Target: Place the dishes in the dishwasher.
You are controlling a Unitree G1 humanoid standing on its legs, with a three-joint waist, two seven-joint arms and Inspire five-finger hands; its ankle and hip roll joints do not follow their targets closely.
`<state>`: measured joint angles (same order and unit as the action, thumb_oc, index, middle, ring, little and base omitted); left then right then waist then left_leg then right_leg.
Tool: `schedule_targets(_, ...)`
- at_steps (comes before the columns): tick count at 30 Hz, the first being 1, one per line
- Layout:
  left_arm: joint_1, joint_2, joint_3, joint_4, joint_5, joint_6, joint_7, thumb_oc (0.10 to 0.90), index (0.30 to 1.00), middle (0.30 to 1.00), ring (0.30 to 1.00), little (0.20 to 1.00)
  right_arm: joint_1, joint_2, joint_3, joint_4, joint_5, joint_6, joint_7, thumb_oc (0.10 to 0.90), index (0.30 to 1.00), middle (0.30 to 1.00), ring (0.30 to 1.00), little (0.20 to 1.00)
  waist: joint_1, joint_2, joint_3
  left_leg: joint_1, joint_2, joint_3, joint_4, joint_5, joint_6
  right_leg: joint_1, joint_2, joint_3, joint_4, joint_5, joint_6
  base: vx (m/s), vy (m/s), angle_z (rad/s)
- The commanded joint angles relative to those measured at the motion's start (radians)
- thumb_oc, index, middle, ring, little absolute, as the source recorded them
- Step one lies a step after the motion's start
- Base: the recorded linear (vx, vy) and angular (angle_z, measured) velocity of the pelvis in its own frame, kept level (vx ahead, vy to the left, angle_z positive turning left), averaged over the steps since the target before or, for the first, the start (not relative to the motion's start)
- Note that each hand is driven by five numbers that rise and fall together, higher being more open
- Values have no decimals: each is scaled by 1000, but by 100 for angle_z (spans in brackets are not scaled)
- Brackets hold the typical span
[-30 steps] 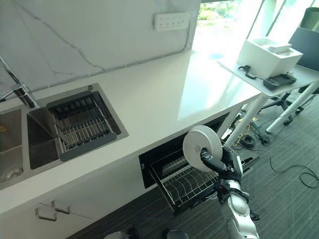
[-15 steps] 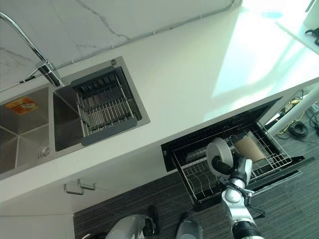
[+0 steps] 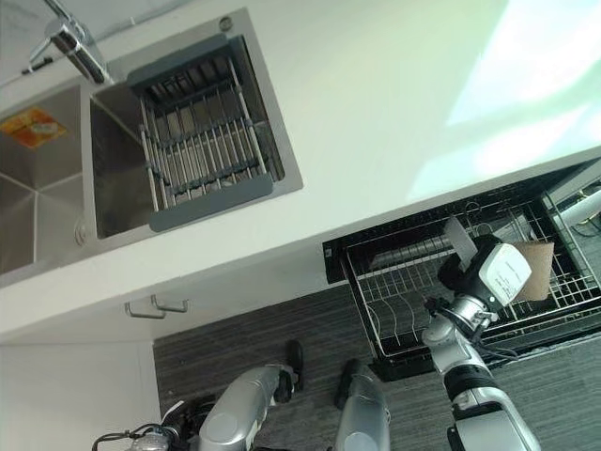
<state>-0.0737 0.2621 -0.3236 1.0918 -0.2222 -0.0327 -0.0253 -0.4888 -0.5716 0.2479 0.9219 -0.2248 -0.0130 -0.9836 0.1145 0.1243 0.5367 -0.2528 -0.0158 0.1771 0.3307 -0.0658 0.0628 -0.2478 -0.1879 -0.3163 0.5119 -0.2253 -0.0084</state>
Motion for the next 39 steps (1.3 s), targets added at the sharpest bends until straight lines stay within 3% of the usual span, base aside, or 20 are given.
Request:
schedule_targets(1,48,61,-39,-15,-30,-36,46,800,900,900,900,900,-133,-137,46,-29,-37,11,-96,400,300,300,300,300,11,-1,-17,42,10,-107,-30,-41,-47,11,8,51,20,-3,26,-107,-4,8)
schedule_targets(2,40,61,-43,-19,-36,-39,45,800,900,900,900,900,-149,-139,57,-19,-34,11,-90,400,300,300,300,300,12,9,-17,13,12,-103,-31,-16,-41,-15,9,42,13,22,18,-108,20,3)
schedule_targets(3,33,61,-51,-22,-42,-44,44,800,900,900,900,900,-170,-140,73,-2,-33,14,-73,400,300,300,300,300,14,11,-17,6,2,-106,-30,-32,-45,-30,3,54,29,-1,29,-113,31,2)
schedule_targets(8,12,55,-86,-75,-65,-41,38,800,900,900,900,900,-234,-97,115,57,15,-1,22,400,300,300,300,300,27,54,-17,-88,-14,-100,-23,-11,-41,-134,-6,58,64,5,27,-67,43,3)
schedule_targets(9,6,54,-94,-94,-70,-32,36,800,900,900,900,900,-241,-69,125,62,21,-16,51,682,724,724,724,724,28,65,-17,-112,-16,-95,-21,-7,-41,-161,-7,62,72,5,25,-77,68,1)
schedule_targets(10,3,54,-95,-108,-68,-27,29,800,900,900,900,900,-244,-42,132,62,50,-32,96,800,900,900,900,900,30,73,-17,-127,-19,-91,-21,-3,-39,-179,-6,64,76,6,22,-72,64,-2)
schedule_targets(13,1,54,-96,-126,-71,-17,28,800,900,900,900,900,-236,-11,131,72,142,-30,200,800,900,900,900,900,31,78,-17,-137,-21,-86,-23,-1,-38,-192,-6,66,78,7,20,-29,36,-4)
schedule_targets(14,3,54,-94,-137,-73,-12,30,800,900,900,900,900,-225,5,127,79,209,-38,299,800,900,900,900,900,29,79,-17,-138,-20,-84,-24,-1,-36,-195,-5,68,76,8,17,-22,35,0)
schedule_targets(17,7,65,-80,-165,-75,5,28,800,900,900,900,900,-209,37,131,72,313,-53,666,800,900,900,900,900,27,75,-17,-143,-17,-78,-20,-3,-37,-201,-4,70,75,10,14,0,0,0)
schedule_targets(18,-1,98,-50,-202,-68,43,9,800,900,900,900,900,-185,60,136,87,369,4,903,800,900,900,900,900,29,62,-17,-143,-14,-74,-12,-4,-37,-201,-4,69,79,12,13,-3,-55,-1)
schedule_targets(23,1,136,-26,-237,-57,62,-15,800,900,900,900,900,-168,70,129,185,396,72,1109,800,900,900,900,900,42,51,-17,-125,-11,-75,-4,-8,-29,-176,-10,55,81,13,10,-2,-24,-1)
schedule_targets(28,6,145,-14,-254,-44,79,-19,800,900,900,900,900,-155,95,113,223,454,82,1099,800,900,900,900,900,49,41,-17,-82,-10,-82,-15,-12,-24,-127,-10,48,63,19,13,10,-23,7)
schedule_targets(29,11,143,-9,-254,-41,83,-17,800,900,900,900,900,-146,104,99,222,555,71,1068,800,900,900,900,900,48,37,-17,-58,-9,-85,-23,-13,-24,-102,-7,47,50,21,14,35,-6,9)
schedule_targets(30,19,138,0,-246,-43,88,-14,800,900,900,900,900,-138,132,67,195,645,34,1014,800,900,900,900,900,43,29,-17,-22,-7,-86,-30,-19,-25,-63,-1,52,27,24,16,47,24,7)
schedule_targets(33,35,111,30,-220,-36,94,-4,800,900,900,900,900,-79,170,35,80,696,-67,880,800,900,900,900,900,15,17,-17,30,14,-78,-31,-22,-26,18,25,49,-60,61,16,-35,72,-3)
schedule_targets(37,77,64,60,-176,-53,81,27,800,900,900,900,900,72,185,15,-137,661,-205,728,800,900,900,900,900,-35,0,-44,93,44,-57,-31,-53,-39,117,55,59,-162,79,28,47,84,-13)
schedule_targets(39,108,33,90,-150,-51,78,39,800,900,900,900,900,189,178,-15,-300,553,-283,626,800,900,900,900,900,-72,-22,-92,119,56,-37,-31,-78,-45,158,69,75,-212,82,42,56,83,-34)
